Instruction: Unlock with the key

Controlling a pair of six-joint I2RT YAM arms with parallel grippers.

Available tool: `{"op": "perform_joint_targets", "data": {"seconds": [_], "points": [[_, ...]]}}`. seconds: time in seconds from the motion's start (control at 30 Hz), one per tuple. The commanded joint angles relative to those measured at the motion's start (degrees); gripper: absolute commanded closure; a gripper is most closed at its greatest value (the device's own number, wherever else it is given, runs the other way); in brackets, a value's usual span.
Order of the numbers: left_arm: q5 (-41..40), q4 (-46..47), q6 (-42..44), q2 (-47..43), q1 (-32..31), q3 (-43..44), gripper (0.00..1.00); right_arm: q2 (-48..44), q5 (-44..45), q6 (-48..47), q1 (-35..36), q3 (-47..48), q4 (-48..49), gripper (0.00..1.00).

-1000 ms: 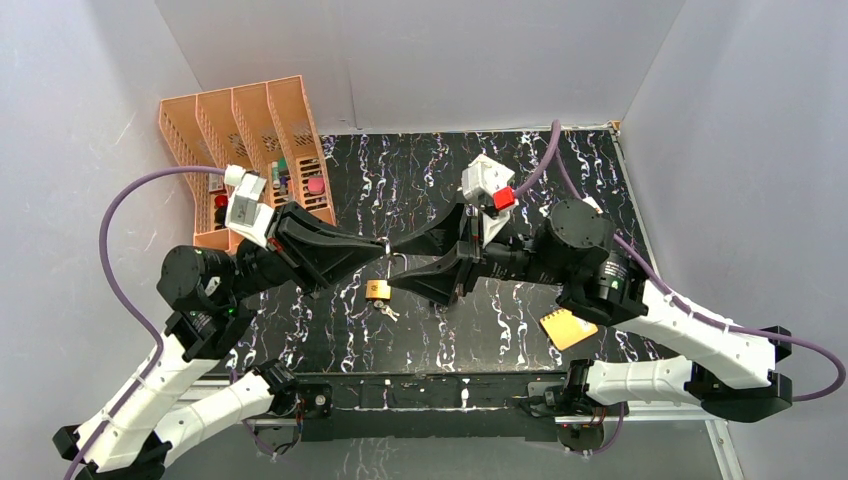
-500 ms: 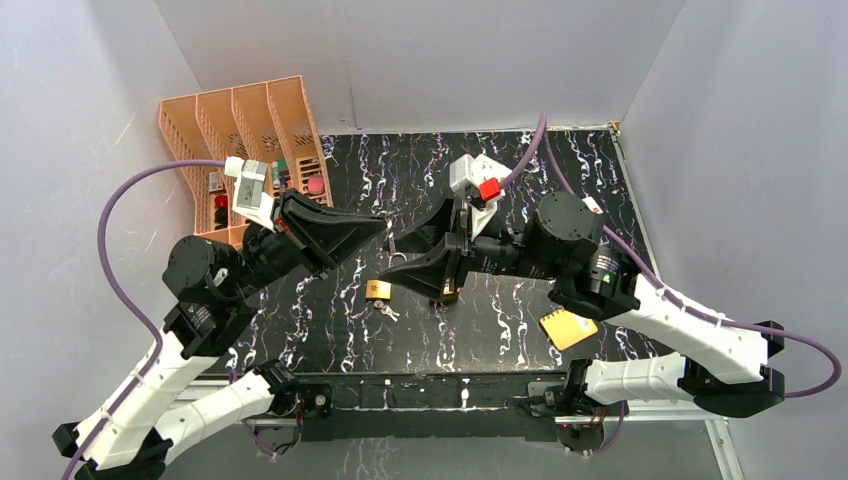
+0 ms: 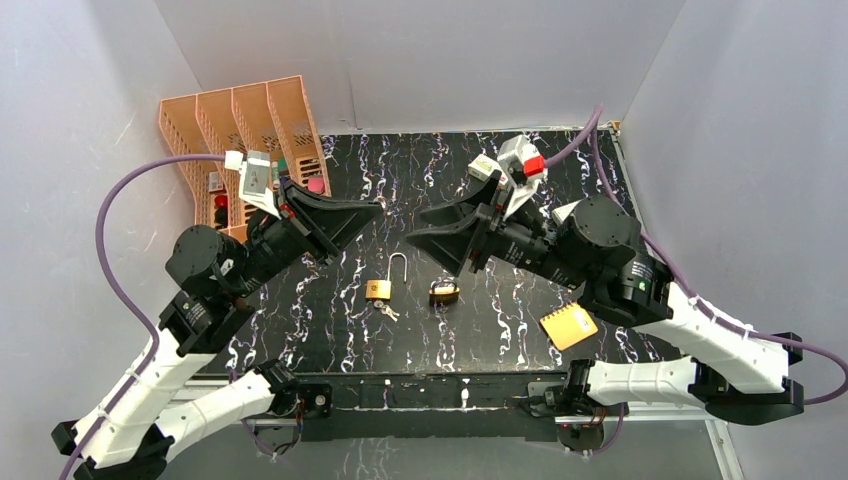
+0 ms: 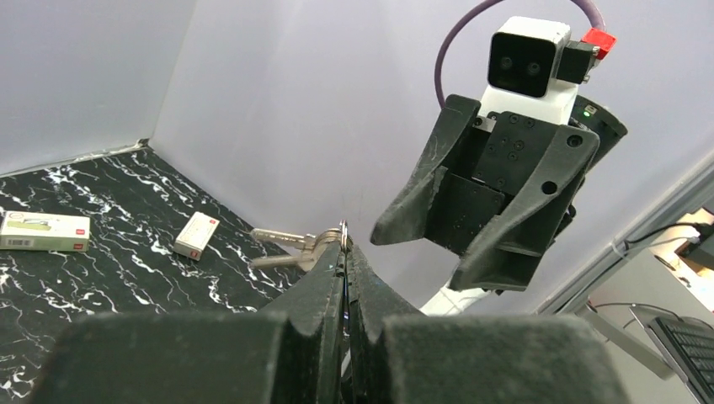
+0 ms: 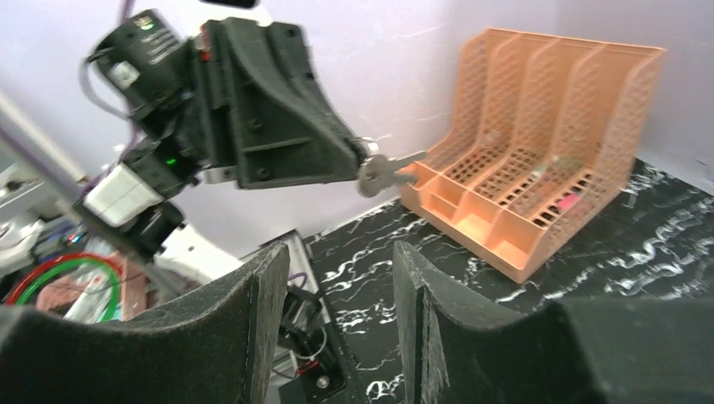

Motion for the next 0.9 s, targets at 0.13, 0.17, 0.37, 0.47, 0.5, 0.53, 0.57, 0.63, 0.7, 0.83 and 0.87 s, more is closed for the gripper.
{"op": "perform_joint_targets", "data": {"seconds": [0.13,0.17,0.37,0.47,0.5,0.53,0.57,0.63,0.7,0.83,0.87], "points": [[-5.7,-7.3,-2.1,2.1,0.2,6.2,1.00,7.4,13.7,0.8,0.1,10.0,-10.9,0.42],[-5.9,-8.1,-2.4,2.4,0.2,6.6,1.00,8.4,13.6,0.5,0.1,10.7,-11.3,0.42],[-7.2,-11.1,-3.9,3.9,0.1,8.2,1.00,9.3,11.6,-1.8,0.0,9.0,-6.8,0.42],[-7.7,-11.9,-4.0,4.3,0.2,8.8,1.00,9.7,11.1,-2.6,-0.1,8.9,-6.1,0.44],[-7.7,-12.2,-4.0,4.4,0.2,9.1,1.00,9.9,11.2,-2.7,-0.3,9.0,-6.0,0.45],[-7.6,-12.3,-3.9,4.4,0.2,9.3,1.00,10.0,11.4,-2.9,-0.4,9.1,-5.9,0.46],[-7.6,-12.5,-3.8,4.4,0.2,9.3,1.00,9.9,11.5,-2.9,-0.6,9.1,-5.7,0.48],[-7.6,-12.8,-3.7,4.3,0.2,9.4,1.00,10.1,11.7,-3.1,-0.9,9.2,-5.3,0.52],[-7.7,-12.8,-3.6,4.3,0.2,9.5,1.00,10.5,11.8,-3.1,-1.3,9.6,-5.8,0.55],[-7.4,-13.0,-3.5,4.4,0.1,9.7,1.00,11.5,12.0,-2.9,-1.8,10.1,-6.4,0.52],[-7.2,-13.0,-3.6,4.5,0.2,9.8,1.00,11.6,12.3,-2.9,-1.9,10.2,-6.4,0.49]]}}
